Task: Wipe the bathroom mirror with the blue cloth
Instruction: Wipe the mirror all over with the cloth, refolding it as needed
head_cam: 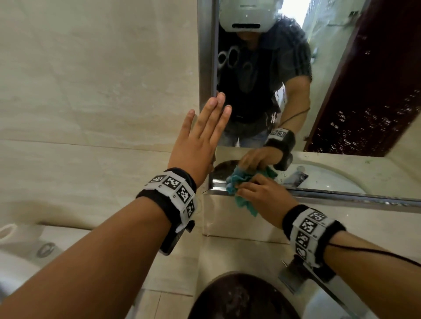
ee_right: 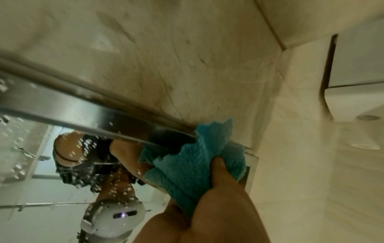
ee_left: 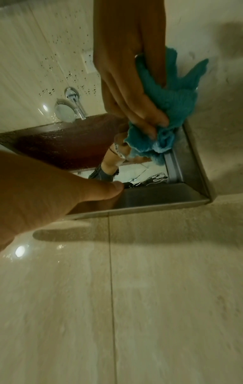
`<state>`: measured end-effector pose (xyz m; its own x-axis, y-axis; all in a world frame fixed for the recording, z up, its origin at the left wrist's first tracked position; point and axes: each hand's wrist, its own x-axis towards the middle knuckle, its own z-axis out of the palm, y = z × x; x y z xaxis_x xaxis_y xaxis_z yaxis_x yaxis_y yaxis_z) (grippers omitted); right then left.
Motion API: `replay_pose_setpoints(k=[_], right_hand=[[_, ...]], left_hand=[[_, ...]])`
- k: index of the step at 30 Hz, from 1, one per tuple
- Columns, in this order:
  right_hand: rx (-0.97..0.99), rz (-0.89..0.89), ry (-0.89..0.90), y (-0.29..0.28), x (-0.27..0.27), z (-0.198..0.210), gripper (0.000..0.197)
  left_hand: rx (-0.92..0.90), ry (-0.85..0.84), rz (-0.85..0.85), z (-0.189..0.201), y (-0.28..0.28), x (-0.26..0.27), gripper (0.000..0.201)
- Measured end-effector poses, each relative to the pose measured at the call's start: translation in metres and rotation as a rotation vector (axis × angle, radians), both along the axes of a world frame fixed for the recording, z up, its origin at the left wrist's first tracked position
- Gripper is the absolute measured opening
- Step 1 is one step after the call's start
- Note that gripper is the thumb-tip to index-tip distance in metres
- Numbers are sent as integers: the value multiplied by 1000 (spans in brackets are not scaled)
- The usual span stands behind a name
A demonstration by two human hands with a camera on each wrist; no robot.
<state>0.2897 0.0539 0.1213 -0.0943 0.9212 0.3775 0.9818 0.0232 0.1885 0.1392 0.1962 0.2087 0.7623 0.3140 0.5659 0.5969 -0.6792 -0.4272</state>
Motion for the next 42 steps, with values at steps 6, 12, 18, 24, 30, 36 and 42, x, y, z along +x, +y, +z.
replay_pose_setpoints(k=[6, 12, 18, 24, 30, 36, 42], right_hand=[[75, 76, 10, 46, -36, -4, 44], [4, 37, -58, -5, 8, 1, 58], [63, 33, -161, -23, 19, 1, 56], [108, 152, -175, 17, -3, 0, 50], [69, 137, -376, -24, 42, 7, 56], [137, 168, -323, 18, 11, 4, 36], [3, 82, -372, -27, 41, -2, 63]], left_hand=[[11, 40, -9, 3, 4, -3, 121], [46, 1, -23, 3, -4, -2, 108], [150, 172, -207, -4, -15, 18, 77], [230, 149, -182, -13, -1, 24, 76], [249, 103, -200, -14, 3, 24, 102], [282, 109, -201, -15, 3, 25, 85], [300, 94, -209, -15, 4, 24, 88]])
